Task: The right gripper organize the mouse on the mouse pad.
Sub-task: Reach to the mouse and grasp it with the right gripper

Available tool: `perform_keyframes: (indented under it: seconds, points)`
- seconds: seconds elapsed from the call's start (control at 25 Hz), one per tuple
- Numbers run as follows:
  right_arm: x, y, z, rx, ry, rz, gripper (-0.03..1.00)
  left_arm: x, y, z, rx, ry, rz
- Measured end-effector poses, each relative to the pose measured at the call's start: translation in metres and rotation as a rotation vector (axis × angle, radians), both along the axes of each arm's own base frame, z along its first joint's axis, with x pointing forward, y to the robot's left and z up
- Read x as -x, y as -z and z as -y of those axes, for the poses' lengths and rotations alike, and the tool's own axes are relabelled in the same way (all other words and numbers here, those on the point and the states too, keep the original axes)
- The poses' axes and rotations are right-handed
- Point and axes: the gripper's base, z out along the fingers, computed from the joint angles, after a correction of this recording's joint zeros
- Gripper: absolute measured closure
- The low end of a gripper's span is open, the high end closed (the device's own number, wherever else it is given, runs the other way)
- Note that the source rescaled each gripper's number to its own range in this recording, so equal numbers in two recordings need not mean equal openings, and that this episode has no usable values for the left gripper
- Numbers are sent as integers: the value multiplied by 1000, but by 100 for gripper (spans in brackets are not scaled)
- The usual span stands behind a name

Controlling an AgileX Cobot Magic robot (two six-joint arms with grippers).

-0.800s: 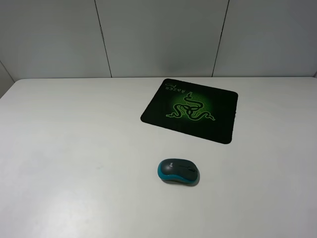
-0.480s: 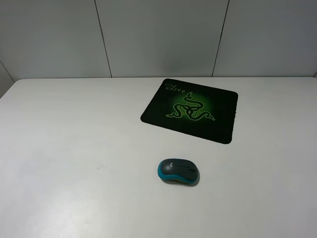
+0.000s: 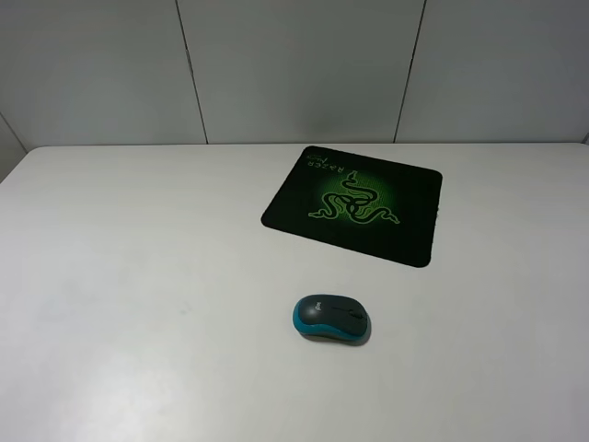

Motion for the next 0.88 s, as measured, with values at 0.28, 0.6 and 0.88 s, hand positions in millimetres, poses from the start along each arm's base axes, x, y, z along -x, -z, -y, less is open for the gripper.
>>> perform_keyframes:
  seconds: [0.28, 0.6, 0.88]
  points:
    - [-8, -8, -1, 21, -21, -48, -3, 0, 0, 0, 0, 0, 0]
    - [-43, -45, -12, 80, -194, -222, -3, 0, 0, 0, 0, 0, 0]
    - [-92, -59, -26, 81, -361, -342, -3, 0, 0, 0, 0, 0, 0]
